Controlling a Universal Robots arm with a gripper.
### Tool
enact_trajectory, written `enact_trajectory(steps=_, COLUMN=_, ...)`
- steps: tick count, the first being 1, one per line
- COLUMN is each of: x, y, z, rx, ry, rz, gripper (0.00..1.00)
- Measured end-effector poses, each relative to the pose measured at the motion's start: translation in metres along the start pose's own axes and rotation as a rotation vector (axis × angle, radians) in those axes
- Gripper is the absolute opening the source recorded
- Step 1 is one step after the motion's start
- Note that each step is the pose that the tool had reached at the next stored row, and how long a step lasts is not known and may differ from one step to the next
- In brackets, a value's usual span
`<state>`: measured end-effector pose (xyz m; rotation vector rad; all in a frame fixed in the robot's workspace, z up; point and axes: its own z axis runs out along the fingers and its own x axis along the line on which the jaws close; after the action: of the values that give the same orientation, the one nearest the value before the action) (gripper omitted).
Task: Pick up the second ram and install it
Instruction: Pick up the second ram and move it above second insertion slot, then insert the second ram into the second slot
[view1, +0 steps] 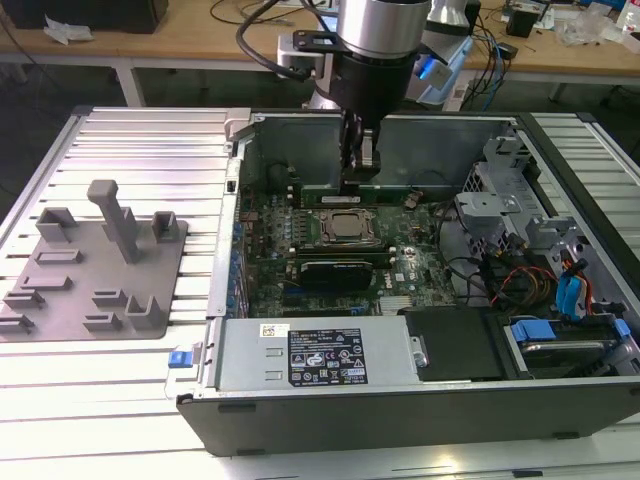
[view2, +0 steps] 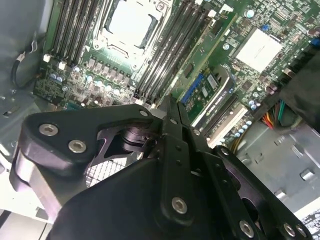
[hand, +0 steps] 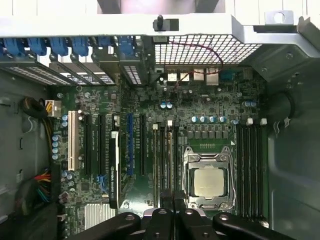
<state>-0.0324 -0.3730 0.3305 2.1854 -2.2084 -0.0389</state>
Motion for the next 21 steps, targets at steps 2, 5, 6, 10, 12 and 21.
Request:
enact_trajectory(steps=2, x=-0.004, y=-0.0006, z=0.0061, rx=0.0, ry=0.0005, rz=0.0, gripper=0.09)
enact_trajectory(steps=5, x=-0.0074, y=-0.0008, z=0.0106, rx=0.0, ry=0.0003, rz=0.0, gripper=0.09)
enact_trajectory(steps=6, x=-0.0084, y=-0.0009, z=0.013, rx=0.0, ry=0.0003, rz=0.0, gripper=0.09)
enact_trajectory(steps=10, x=-0.0111, y=-0.0013, z=0.022, rx=0.0, ry=0.0005, rz=0.0, gripper=0.09)
enact_trajectory(steps=12, x=-0.0111, y=-0.0013, z=0.0222, rx=0.0, ry=0.0005, rz=0.0, gripper=0.09)
enact_trajectory(steps=21, x=-0.0112, y=-0.0013, z=0.0234, rx=0.0, ry=0.0004, rz=0.0, gripper=0.09)
